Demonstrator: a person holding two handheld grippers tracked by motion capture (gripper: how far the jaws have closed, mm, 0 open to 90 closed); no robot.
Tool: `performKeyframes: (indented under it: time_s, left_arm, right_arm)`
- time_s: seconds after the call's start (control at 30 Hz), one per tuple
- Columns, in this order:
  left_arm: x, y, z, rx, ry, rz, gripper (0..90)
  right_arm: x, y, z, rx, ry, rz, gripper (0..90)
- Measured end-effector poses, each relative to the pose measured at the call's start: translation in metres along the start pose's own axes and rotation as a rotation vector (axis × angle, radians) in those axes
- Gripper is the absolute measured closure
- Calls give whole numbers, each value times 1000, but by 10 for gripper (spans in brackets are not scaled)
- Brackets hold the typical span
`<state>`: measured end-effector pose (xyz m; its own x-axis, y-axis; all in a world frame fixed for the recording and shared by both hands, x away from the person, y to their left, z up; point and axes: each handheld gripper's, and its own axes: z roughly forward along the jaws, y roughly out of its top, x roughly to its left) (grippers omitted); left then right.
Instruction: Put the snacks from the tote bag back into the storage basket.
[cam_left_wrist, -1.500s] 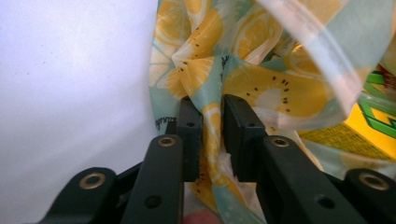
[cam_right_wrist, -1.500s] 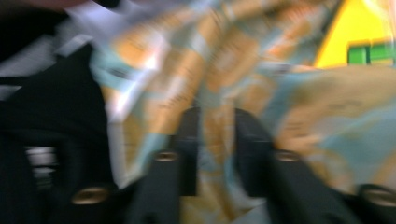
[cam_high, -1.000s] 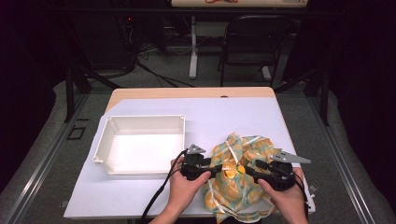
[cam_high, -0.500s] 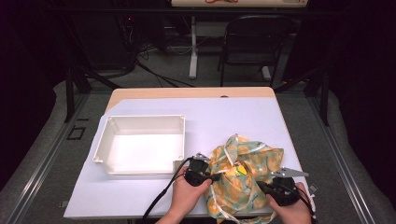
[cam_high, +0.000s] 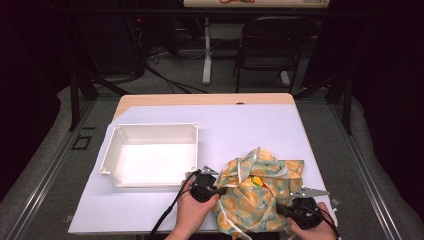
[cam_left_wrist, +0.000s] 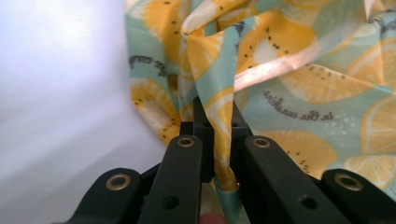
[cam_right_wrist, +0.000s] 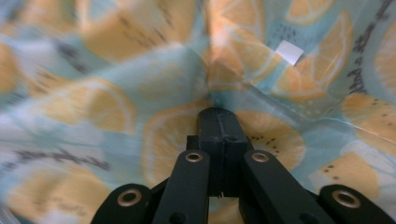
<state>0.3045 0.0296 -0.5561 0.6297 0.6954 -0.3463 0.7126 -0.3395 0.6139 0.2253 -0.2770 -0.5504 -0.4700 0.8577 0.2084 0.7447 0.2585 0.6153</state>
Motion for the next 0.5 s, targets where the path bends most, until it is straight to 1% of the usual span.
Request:
performKeyframes:
  time_s: [0.03, 0.07, 0.13, 0.17, 0.2, 0.23, 0.27, 0.3, 0.33, 0.37, 0.4, 0.43, 0.47, 0.5]
  left_arm:
    - [1, 0, -1, 6, 8, 6, 881]
    - [2, 0, -1, 10, 8, 2, 881]
    - [2, 0, -1, -4, 9, -16, 879]
    - [2, 0, -1, -12, 4, -17, 856]
    - [1, 0, -3, -26, -11, -19, 811]
    - [0, 0, -5, -36, -17, -9, 763]
    - [-2, 1, -8, -58, -15, -9, 722]
    - [-4, 1, -11, -73, -15, -8, 642]
    - [-5, 2, -13, -93, -8, -8, 642]
    - [-6, 4, -17, -106, -15, -7, 607]
    - [-7, 6, -20, -126, -23, -7, 579]
    - [-8, 8, -23, -136, -30, -5, 561]
    - [-9, 10, -25, -151, -32, -2, 548]
    - [-11, 13, -28, -157, -35, -1, 538]
  right_arm:
    - [-2, 0, 0, 3, 3, 10, 900]
    - [-4, 2, -1, 8, -11, 11, 900]
    - [-7, 4, -3, 10, -53, 7, 900]
    - [-9, 4, -5, 3, -73, 12, 900]
    - [-10, 3, -7, -22, -83, 8, 817]
    - [-11, 3, -11, -72, -80, 8, 726]
    - [-11, 4, -18, -131, -62, 16, 645]
    - [-8, 8, -36, -261, -27, 16, 581]
    - [-8, 8, -36, -261, -27, 16, 581]
    - [-7, 12, -45, -320, -5, 6, 562]
    - [-3, 17, -52, -369, 7, -12, 560]
    - [1, 22, -57, -396, 13, -43, 557]
    - [6, 28, -59, -424, 38, -74, 547]
    - [12, 34, -59, -422, 59, -110, 519]
